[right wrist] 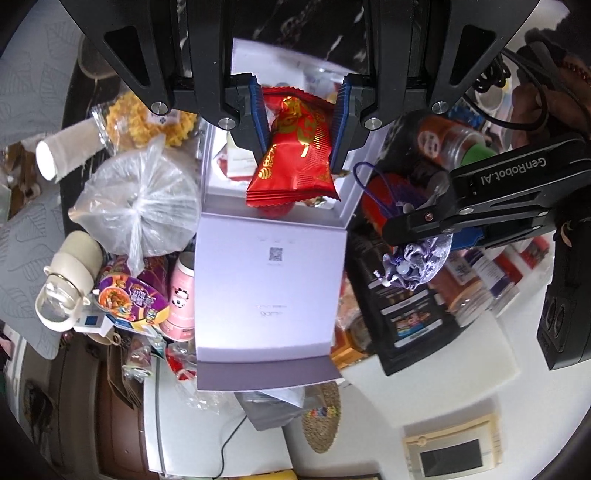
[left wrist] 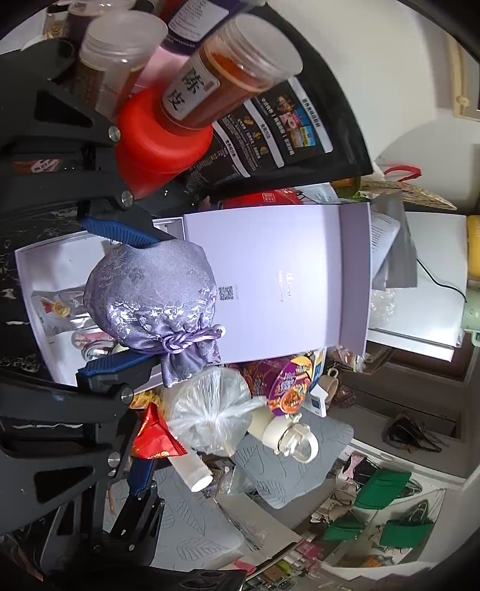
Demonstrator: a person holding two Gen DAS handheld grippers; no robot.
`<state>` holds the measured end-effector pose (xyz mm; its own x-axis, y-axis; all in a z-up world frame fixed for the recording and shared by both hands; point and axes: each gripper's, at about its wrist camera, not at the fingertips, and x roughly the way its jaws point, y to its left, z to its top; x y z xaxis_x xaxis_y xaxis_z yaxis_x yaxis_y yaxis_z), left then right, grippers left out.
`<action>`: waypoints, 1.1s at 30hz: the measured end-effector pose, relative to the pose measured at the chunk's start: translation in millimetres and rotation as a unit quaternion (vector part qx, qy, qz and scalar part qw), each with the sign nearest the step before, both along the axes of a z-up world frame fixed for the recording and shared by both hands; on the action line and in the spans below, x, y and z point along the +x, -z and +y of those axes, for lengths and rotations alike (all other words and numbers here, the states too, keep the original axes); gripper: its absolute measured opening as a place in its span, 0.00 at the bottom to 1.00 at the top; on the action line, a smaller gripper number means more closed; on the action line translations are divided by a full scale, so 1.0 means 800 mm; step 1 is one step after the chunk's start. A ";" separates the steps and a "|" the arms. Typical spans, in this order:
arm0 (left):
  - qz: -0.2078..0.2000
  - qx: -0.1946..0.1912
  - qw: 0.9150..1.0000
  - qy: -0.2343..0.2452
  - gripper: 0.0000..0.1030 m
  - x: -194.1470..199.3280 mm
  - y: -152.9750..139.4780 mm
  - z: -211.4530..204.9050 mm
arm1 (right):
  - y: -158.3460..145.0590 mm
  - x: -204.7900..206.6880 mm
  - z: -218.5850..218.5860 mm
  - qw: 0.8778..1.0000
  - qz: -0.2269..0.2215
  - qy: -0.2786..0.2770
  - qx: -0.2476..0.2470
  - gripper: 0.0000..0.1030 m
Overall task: Organize soft objects
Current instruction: 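Lower the pouch and candy packet into the box and open both grippers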
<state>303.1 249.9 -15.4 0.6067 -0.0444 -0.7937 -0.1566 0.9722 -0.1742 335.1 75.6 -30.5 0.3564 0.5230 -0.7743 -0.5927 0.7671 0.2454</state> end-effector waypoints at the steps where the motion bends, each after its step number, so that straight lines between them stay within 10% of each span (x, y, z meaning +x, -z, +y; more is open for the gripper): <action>1: 0.003 -0.001 1.000 -0.001 0.49 0.005 0.005 0.003 | 0.004 0.005 0.002 1.000 0.002 0.002 0.000 0.29; 33: 0.121 -0.034 0.992 -0.008 0.49 0.077 0.174 0.021 | 0.134 0.079 0.040 0.995 0.066 0.051 -0.049 0.29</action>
<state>364.8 267.0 -154.9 0.4002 -0.0952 -0.9115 -0.2174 0.9563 -0.1954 398.5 108.0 -137.6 0.2961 0.4092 -0.8630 -0.4784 0.8456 0.2368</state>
